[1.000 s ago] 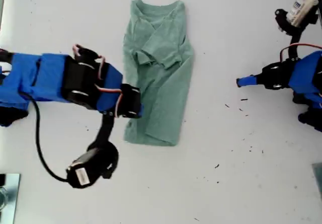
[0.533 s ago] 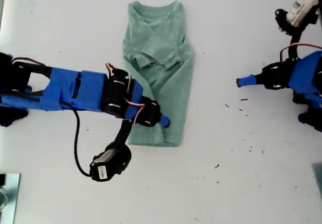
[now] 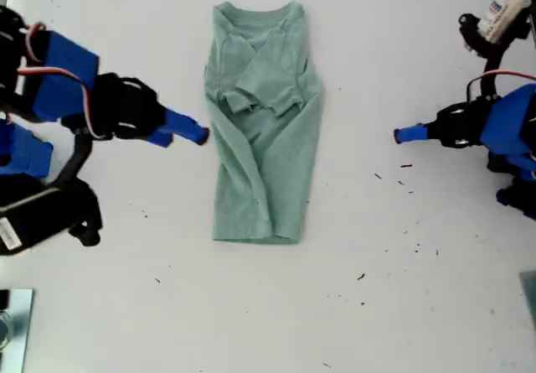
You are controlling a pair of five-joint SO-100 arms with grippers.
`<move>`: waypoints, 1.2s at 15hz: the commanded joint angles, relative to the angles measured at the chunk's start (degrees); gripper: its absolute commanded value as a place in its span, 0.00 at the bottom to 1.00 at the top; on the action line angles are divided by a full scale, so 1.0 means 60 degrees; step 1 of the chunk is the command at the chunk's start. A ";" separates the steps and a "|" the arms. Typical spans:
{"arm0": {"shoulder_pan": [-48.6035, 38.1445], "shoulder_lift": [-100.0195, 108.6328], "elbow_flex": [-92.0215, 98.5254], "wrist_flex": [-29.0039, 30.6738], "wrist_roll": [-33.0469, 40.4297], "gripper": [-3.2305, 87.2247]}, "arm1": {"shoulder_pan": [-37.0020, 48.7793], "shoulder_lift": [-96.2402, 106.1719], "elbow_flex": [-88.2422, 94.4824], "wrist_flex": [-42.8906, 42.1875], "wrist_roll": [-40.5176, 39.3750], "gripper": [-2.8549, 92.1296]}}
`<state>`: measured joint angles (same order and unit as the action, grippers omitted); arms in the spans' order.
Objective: Fold t shirt
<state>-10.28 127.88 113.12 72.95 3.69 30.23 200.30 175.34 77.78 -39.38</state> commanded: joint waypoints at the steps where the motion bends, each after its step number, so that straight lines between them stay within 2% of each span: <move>1: -0.0059 0.4600 0.6606 -0.1670 -0.0850 0.24 | 0.0308 0.0088 0.0454 -0.0190 -0.0161 0.20; 2: 0.0059 0.6489 0.8320 -0.2314 -0.1157 0.23 | 0.0308 0.0088 0.0454 -0.0190 -0.0161 0.20; 3: 0.0103 0.8672 0.9756 -0.2417 -0.1333 0.23 | 0.0220 0.0088 0.0454 -0.0190 0.0059 0.20; 4: 0.0205 1.0474 1.0679 -0.2109 -0.1802 0.21 | 0.0132 0.0088 0.0454 -0.0190 0.0454 0.20; 5: 0.0278 1.1279 1.1074 -0.2153 -0.1714 0.18 | 0.0249 0.0088 0.0454 -0.0190 0.0996 0.20; 6: 0.0190 1.0884 1.1016 -0.2197 -0.1758 0.18 | 0.0396 0.0088 0.0454 -0.0190 0.1846 0.20; 7: 0.0117 1.0342 1.0957 -0.2344 -0.1758 0.18 | 0.0352 0.0088 0.0454 -0.0190 0.1875 0.20; 8: 0.0146 1.0298 1.0986 -0.2402 -0.1787 0.16 | 0.0220 0.0088 0.0454 -0.0190 0.2549 0.18; 9: 0.0132 1.0312 1.1001 -0.2417 -0.1816 0.11 | -0.0308 0.0088 0.0454 -0.0190 0.3457 0.05; 10: 0.0117 1.0312 1.0767 -0.2271 -0.2095 0.03 | -0.0967 0.0103 0.0088 -0.0308 0.3120 0.05; 12: 0.0645 0.8848 0.8437 -0.2051 -0.2329 0.03 | -0.2373 -0.0117 -0.1655 -0.0820 0.3691 0.05; 13: 0.1230 0.6973 0.6489 -0.1772 -0.2563 0.14 | -0.3091 -0.1714 -0.3135 -0.1436 0.4072 0.12; 14: 0.1802 0.4746 0.4277 -0.1304 -0.2651 0.23 | -0.3853 -0.4687 -0.5347 -0.1714 0.4438 0.24; 15: 0.2285 0.2549 0.1992 -0.0879 -0.2373 0.25 | -0.4687 -0.7720 -0.7896 -0.1362 0.4819 0.31; 18: 0.2944 -0.2871 -0.3809 0.1289 -0.1714 0.28 | -0.6182 -1.3696 -1.4341 0.0557 0.5596 0.37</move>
<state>5.19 124.01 109.16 75.41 -7.82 -3.16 134.21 110.57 76.90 -7.65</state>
